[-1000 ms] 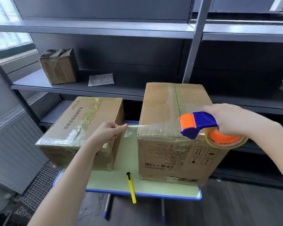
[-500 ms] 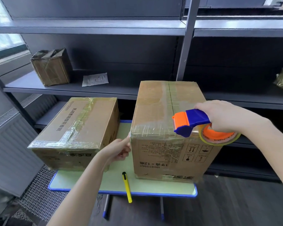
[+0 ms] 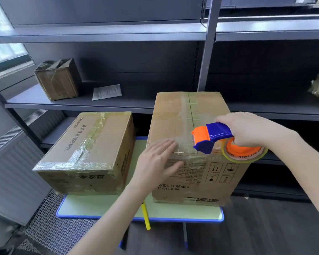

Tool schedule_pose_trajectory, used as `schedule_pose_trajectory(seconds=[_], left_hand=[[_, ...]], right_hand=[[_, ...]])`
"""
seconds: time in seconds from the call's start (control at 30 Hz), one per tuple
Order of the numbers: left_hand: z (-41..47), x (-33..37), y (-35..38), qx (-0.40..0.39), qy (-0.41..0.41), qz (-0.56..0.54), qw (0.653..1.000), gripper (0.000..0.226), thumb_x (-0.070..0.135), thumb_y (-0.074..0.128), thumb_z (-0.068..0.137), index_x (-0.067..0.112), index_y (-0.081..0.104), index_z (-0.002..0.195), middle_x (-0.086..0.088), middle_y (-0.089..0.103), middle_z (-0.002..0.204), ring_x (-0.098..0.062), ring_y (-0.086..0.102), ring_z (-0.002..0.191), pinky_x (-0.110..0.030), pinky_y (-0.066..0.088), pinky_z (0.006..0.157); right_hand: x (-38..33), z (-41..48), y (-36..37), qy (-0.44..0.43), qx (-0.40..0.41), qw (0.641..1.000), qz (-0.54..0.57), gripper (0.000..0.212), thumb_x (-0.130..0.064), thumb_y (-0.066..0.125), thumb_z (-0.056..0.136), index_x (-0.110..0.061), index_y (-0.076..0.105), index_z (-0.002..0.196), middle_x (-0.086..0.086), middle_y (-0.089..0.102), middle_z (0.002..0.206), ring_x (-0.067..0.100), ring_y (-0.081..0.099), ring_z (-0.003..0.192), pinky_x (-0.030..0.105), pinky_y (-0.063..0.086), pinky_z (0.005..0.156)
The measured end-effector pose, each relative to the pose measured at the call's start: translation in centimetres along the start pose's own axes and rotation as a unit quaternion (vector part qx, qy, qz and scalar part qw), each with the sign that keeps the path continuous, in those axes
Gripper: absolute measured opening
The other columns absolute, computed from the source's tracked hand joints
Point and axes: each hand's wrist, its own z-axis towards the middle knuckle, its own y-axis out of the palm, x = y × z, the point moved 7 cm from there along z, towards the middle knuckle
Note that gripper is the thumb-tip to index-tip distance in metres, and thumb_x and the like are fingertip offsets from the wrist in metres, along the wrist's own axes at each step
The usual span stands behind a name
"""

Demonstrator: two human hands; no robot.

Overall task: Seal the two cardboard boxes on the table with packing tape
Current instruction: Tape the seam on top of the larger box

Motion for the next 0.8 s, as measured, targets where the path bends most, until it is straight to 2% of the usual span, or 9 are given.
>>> schedule_pose_trajectory(seconds=[0.1, 0.2, 0.27, 0.33, 0.37, 0.57, 0.7, 0.8], left_hand=[[0.1, 1.1, 0.9, 0.025, 0.015, 0.047, 0.998, 0.049, 0.031, 0.078, 0.074, 0.004, 0.067, 0.113, -0.009, 0.066, 0.117, -0.022, 0.060, 0.113, -0.040, 0.048, 0.097], [0.0, 0.7, 0.6, 0.052, 0.022, 0.042, 0.997, 0.044, 0.024, 0.079, 0.072, 0.003, 0.069, 0.109, -0.009, 0.067, 0.113, -0.024, 0.063, 0.109, -0.042, 0.051, 0.093], [0.1, -0.2, 0.4, 0.053, 0.017, 0.047, 0.997, 0.044, 0.023, 0.078, 0.072, 0.003, 0.069, 0.110, -0.009, 0.067, 0.114, -0.025, 0.062, 0.110, -0.044, 0.048, 0.095], [0.2, -1.3, 0.3, 0.039, -0.012, 0.035, 0.999, 0.045, 0.020, 0.078, 0.073, 0.004, 0.067, 0.113, -0.009, 0.065, 0.117, -0.027, 0.059, 0.114, -0.043, 0.043, 0.101], [0.3, -1.8, 0.2, 0.033, -0.028, 0.023, 0.999, 0.046, 0.019, 0.078, 0.073, 0.005, 0.066, 0.115, -0.008, 0.064, 0.119, -0.026, 0.058, 0.116, -0.041, 0.041, 0.103], [0.5, -2.0, 0.5, 0.024, -0.063, -0.025, 0.997, 0.047, 0.015, 0.078, 0.073, 0.007, 0.065, 0.117, -0.003, 0.061, 0.123, -0.020, 0.053, 0.122, -0.036, 0.039, 0.105], [0.1, -3.0, 0.1, 0.040, -0.127, -0.088, 0.987, 0.052, 0.010, 0.078, 0.071, 0.011, 0.061, 0.120, 0.008, 0.055, 0.125, -0.010, 0.047, 0.125, -0.027, 0.029, 0.110], [0.7, -3.0, 0.4, 0.016, -0.151, -0.118, 0.981, 0.057, 0.010, 0.078, 0.070, 0.016, 0.056, 0.122, 0.012, 0.053, 0.125, -0.007, 0.045, 0.127, -0.024, 0.025, 0.112]], right_hand=[[-0.1, 0.0, 0.1, -0.007, 0.000, 1.000, -0.003, 0.062, -0.018, 0.075, 0.073, -0.028, 0.041, 0.124, -0.003, 0.056, 0.113, 0.017, 0.050, 0.101, 0.027, 0.043, 0.075], [-0.3, 0.1, -0.1, -0.022, 0.003, 1.000, -0.006, 0.064, -0.018, 0.073, 0.074, -0.029, 0.038, 0.128, -0.003, 0.056, 0.109, 0.015, 0.049, 0.094, 0.027, 0.042, 0.071], [-0.9, 0.5, -0.5, -0.039, 0.021, 0.999, -0.002, 0.075, -0.013, 0.061, 0.080, -0.041, 0.024, 0.139, -0.005, 0.053, 0.099, 0.013, 0.050, 0.083, 0.027, 0.040, 0.062], [-2.0, 0.8, -0.7, -0.072, 0.041, 0.997, -0.006, 0.080, -0.014, 0.046, 0.086, -0.058, 0.005, 0.138, -0.008, 0.045, 0.086, 0.011, 0.045, 0.071, 0.026, 0.034, 0.053], [-2.3, 0.9, -0.8, -0.088, 0.053, 0.995, -0.007, 0.077, -0.017, 0.042, 0.089, -0.062, 0.003, 0.136, -0.009, 0.041, 0.083, 0.010, 0.042, 0.068, 0.025, 0.030, 0.051], [-1.7, 0.9, -0.8, -0.114, 0.070, 0.991, 0.026, 0.071, -0.017, 0.043, 0.090, -0.058, 0.013, 0.139, -0.014, 0.031, 0.076, 0.007, 0.033, 0.063, 0.024, 0.026, 0.050], [1.5, 0.2, -1.0, -0.120, 0.038, 0.992, 0.019, 0.077, -0.011, 0.044, 0.085, -0.064, 0.018, 0.134, -0.013, 0.041, 0.083, 0.009, 0.043, 0.068, 0.026, 0.033, 0.051], [5.4, -0.9, -0.5, -0.103, 0.008, 0.994, 0.027, 0.083, -0.011, 0.046, 0.083, -0.072, 0.011, 0.127, -0.014, 0.040, 0.082, 0.011, 0.047, 0.069, 0.025, 0.036, 0.053]])
